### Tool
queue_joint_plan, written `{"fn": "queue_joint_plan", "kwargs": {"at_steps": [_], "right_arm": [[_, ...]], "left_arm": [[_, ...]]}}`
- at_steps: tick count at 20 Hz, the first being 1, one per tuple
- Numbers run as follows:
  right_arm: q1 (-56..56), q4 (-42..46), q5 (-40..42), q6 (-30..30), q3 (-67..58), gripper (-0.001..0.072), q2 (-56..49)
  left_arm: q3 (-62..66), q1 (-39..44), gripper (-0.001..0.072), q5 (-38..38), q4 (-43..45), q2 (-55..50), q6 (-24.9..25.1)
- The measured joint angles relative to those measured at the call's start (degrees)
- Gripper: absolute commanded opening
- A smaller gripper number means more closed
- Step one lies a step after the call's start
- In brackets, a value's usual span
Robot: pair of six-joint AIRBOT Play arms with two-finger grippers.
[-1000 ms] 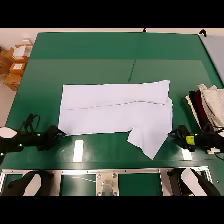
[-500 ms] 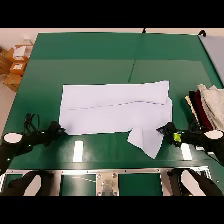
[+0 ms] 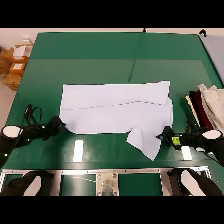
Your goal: Fold the shirts.
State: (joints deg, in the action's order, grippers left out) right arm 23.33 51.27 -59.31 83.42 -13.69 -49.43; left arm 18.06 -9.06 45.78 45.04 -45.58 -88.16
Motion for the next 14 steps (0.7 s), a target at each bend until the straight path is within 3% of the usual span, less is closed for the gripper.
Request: {"fn": "queue_joint_plan", "kwargs": {"at_steps": [6,14], "right_arm": [[0.0,9.0,-6.9,5.3,-3.6,0.0020,4.2],[0.0,6.3,-10.5,6.5,-14.1,0.0020,5.3]], "left_arm": [[8.4,0.2,0.0020,14.4,17.5,0.0,-6.3],[20.5,0.2,0.0019,22.6,21.4,-0.2,-7.3]]}}
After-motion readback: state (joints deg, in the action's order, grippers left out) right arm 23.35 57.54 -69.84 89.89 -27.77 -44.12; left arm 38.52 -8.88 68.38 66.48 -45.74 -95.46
